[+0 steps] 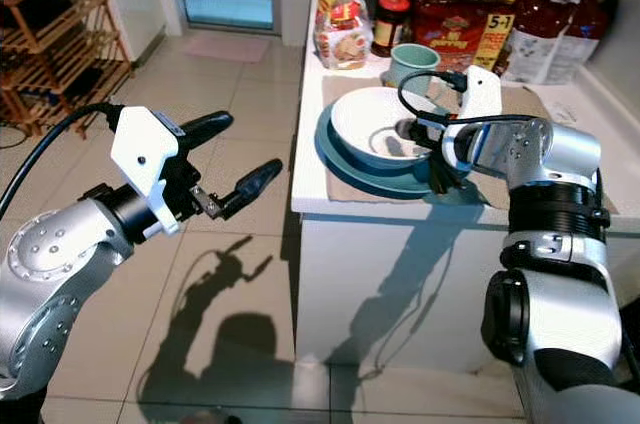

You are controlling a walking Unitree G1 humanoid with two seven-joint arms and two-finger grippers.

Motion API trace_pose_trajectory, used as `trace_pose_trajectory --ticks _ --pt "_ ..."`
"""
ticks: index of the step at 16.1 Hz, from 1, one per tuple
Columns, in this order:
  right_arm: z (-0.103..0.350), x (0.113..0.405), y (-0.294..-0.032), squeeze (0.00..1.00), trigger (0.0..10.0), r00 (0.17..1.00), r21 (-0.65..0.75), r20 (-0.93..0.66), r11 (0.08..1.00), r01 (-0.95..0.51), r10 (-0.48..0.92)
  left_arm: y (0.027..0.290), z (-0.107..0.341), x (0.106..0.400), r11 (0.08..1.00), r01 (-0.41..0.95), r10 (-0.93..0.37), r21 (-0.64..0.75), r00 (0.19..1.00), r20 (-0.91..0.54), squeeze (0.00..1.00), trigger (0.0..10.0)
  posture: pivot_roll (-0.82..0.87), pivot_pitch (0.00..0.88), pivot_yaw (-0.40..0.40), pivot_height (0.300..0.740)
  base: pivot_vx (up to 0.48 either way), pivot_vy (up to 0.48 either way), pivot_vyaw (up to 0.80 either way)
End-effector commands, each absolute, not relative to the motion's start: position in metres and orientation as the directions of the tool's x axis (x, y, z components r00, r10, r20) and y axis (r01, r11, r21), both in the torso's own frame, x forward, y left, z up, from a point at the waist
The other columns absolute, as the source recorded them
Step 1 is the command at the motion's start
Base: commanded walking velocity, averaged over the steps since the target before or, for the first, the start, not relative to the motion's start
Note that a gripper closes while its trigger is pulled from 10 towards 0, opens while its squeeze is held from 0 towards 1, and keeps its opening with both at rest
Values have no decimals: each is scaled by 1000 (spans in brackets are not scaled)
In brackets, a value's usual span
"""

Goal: Setting the table

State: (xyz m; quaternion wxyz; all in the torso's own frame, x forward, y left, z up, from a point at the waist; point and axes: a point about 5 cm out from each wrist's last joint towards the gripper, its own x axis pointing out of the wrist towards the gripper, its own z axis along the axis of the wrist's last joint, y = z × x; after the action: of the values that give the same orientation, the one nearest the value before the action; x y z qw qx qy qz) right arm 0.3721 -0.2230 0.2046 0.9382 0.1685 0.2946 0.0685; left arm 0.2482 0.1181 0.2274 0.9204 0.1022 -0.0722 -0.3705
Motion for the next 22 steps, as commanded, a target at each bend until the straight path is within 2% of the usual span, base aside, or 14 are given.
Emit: trace_pose_trajectory --ticks 1,22 --pt "216 373 -229 0 0 830 361 -513 932 -21 217 114 228 244 678 692 -722 246 690 48 0 10000 15 0 -49 740 0 0 0" --pt "213 369 -225 0 0 810 446 -518 895 -20 276 113 228 245 667 701 -731 254 681 39 0 10000 14 0 -43 740 0 0 0"
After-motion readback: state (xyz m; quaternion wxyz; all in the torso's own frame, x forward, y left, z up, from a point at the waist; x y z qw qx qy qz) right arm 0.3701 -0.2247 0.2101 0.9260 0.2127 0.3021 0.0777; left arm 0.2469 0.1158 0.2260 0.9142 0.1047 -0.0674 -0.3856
